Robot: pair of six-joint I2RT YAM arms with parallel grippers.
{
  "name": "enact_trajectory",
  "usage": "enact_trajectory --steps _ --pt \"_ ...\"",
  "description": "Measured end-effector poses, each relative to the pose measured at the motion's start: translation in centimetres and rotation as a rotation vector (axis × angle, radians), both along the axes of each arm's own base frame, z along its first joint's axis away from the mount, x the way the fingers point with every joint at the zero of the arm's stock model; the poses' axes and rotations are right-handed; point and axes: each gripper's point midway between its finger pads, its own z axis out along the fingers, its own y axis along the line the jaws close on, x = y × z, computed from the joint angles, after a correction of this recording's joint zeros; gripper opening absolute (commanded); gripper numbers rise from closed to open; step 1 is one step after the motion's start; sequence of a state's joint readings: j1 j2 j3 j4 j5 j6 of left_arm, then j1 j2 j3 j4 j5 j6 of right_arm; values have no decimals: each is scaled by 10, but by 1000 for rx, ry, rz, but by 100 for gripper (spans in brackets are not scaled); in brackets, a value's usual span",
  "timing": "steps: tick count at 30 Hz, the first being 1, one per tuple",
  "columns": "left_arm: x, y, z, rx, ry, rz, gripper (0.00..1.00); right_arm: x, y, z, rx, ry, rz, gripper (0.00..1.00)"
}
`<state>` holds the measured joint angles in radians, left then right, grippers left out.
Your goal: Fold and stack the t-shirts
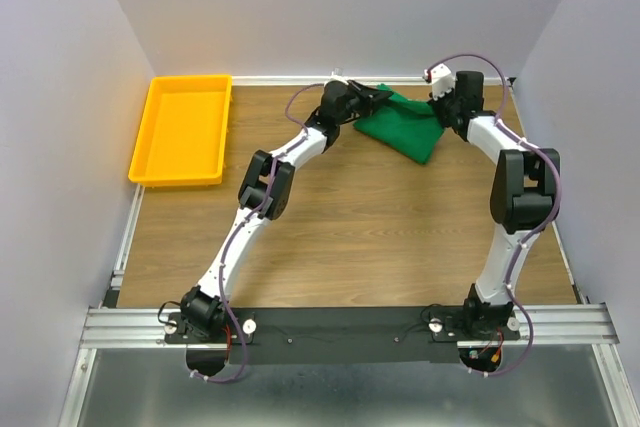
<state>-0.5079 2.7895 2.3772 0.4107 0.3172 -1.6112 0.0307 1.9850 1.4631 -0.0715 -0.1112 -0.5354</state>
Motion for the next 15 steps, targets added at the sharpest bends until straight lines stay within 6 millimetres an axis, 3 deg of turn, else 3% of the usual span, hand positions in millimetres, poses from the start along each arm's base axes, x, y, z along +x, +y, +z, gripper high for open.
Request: enact_trajectory --steps 3,7,13,15 --pt "4 0 -16 -13 37 12 9 6 -4 -10 -4 4 -30 0" --pt "8 0 -29 -31 70 28 24 17 -11 -15 -14 -12 -75 1" --pt "11 0 -19 -68 52 46 53 31 -20 -13 -24 -56 -135 1" --pt "13 2 -14 -73 31 51 55 39 -22 -12 -25 -70 -153 6"
